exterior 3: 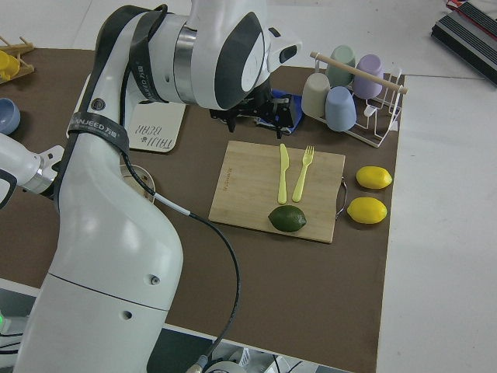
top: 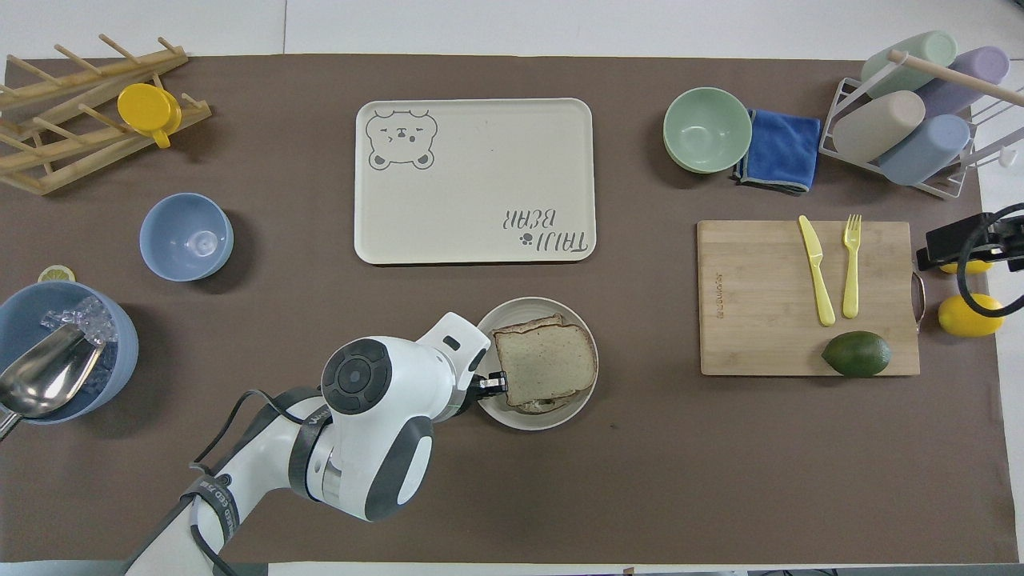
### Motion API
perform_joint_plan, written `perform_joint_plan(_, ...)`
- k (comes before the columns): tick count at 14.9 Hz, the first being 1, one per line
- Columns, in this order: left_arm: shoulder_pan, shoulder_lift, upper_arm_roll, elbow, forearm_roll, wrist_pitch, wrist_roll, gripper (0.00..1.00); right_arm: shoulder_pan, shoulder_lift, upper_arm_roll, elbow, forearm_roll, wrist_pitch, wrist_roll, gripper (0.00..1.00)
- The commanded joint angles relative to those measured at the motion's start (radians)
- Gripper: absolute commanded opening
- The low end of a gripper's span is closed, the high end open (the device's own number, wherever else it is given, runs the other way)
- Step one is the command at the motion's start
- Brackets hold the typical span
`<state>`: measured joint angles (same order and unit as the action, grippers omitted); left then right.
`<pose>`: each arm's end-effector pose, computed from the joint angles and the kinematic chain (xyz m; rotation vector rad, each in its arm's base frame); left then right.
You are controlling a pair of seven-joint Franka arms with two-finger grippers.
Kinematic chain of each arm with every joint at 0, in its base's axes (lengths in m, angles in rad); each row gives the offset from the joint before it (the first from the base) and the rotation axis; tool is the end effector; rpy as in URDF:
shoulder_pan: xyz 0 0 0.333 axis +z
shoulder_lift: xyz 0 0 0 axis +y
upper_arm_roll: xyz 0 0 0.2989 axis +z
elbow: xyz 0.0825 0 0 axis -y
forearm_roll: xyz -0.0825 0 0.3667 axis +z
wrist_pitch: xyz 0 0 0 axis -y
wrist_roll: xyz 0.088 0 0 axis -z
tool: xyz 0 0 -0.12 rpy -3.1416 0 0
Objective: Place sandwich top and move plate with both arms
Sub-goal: 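Grasp the white plate rim nearest the robot with the left gripper, then slide the plate with the left gripper onto the bear-print tray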
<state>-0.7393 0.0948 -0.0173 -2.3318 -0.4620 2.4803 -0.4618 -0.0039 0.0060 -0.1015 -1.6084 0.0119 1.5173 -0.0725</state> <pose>0.3679 -0.3500 0.2851 2.8640 0.0930 -0.1806 0.5274 -0.0542 0.5699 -3.1177 0.0512 0.1493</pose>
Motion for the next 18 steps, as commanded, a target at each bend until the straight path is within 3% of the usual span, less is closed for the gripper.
perform_joint_plan(1, -0.018, -0.004, 0.014, -0.015, -0.018, 0.026, -0.003, 0.05, -0.007, -0.020, 0.005, -0.021, 0.010, 0.003, -0.016, 1.00)
perform_joint_plan(2, -0.014, -0.004, 0.014, -0.015, -0.020, 0.026, -0.001, 0.00, -0.007, -0.020, 0.003, -0.021, 0.010, 0.003, -0.016, 1.00)
perform_joint_plan(8, 0.015, -0.004, 0.016, -0.006, -0.018, 0.009, 0.009, 0.00, -0.007, -0.020, 0.003, -0.021, 0.010, 0.003, -0.016, 1.00)
perform_joint_plan(11, 0.044, -0.021, 0.016, 0.028, -0.018, -0.072, 0.022, 0.00, -0.007, -0.020, 0.003, -0.021, 0.010, 0.003, -0.016, 1.00)
perform_joint_plan(16, 0.182, -0.030, 0.026, 0.231, -0.012, -0.345, 0.023, 0.00, -0.007, -0.018, 0.003, -0.021, 0.010, 0.003, -0.016, 1.00)
perform_joint_plan(18, 0.234, -0.001, 0.026, 0.328, -0.006, -0.389, 0.041, 0.00, -0.007, -0.020, 0.005, -0.021, 0.010, 0.003, -0.016, 1.00)
